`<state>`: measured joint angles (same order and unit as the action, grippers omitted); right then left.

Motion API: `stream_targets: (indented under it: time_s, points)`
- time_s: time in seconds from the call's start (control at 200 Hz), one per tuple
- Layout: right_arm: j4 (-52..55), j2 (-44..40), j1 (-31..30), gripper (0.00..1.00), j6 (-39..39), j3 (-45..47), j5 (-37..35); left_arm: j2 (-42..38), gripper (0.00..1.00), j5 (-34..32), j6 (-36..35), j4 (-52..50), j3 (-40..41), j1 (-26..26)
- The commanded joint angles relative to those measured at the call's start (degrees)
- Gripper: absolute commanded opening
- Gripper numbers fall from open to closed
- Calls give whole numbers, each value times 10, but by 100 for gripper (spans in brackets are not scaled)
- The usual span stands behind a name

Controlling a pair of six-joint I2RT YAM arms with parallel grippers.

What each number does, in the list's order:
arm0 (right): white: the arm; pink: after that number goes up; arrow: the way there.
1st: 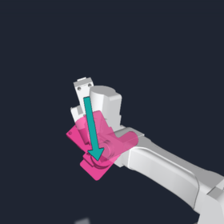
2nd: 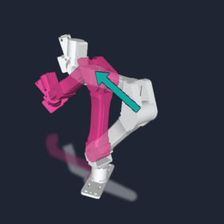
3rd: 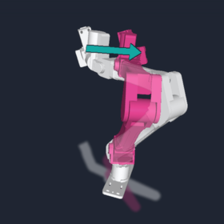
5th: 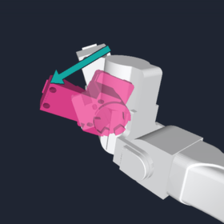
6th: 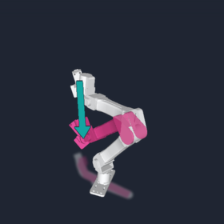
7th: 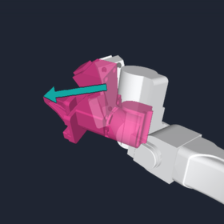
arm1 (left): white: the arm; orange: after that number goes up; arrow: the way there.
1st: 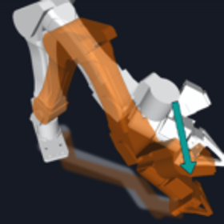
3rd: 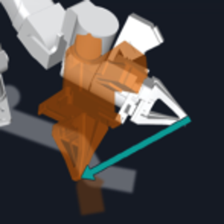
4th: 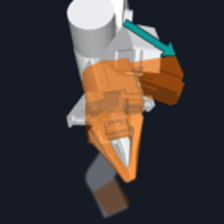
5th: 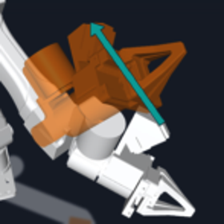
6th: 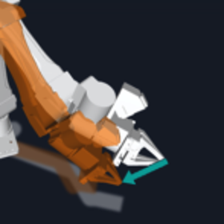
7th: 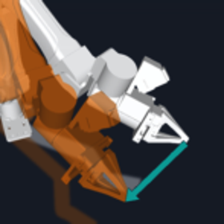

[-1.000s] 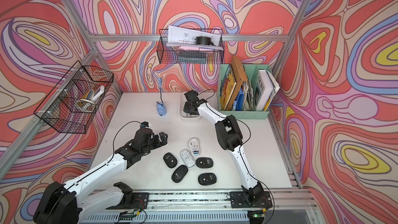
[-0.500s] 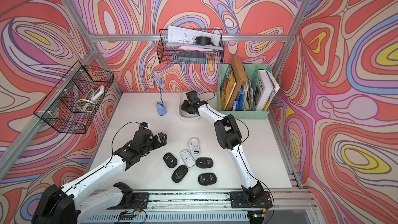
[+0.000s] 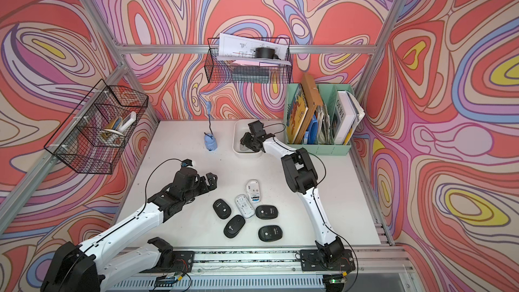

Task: Put the mouse in the storage box
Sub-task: Place the mouse in the storage box, then adjust the mouse at the center of the board.

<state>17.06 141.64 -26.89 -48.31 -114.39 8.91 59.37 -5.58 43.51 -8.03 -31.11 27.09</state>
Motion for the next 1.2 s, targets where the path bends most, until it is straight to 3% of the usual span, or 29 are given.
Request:
stream_targets:
  time_s: [0.0, 0.26, 0.446, 0.746, 0.951, 1.197]
  points:
    - [19, -25, 5, 58, 5, 10, -16, 3, 99, -5, -5, -8, 3, 1]
    - [53, -57, 4, 87, 24, 0, -42, 11, 99, -2, -4, -18, -7, 2]
    - [65, -108, 4, 88, 40, 40, -69, 56, 99, 35, -18, -61, -59, 1]
    - [54, -252, 4, 88, 97, 172, -70, 126, 99, 151, -39, -143, -139, 21]
    - [50, -381, 4, 89, 136, 324, -87, 156, 98, 141, -28, -152, -158, 79]
    - [45, -541, 4, 89, 160, 494, -124, 199, 97, 132, -11, -145, -175, 109]
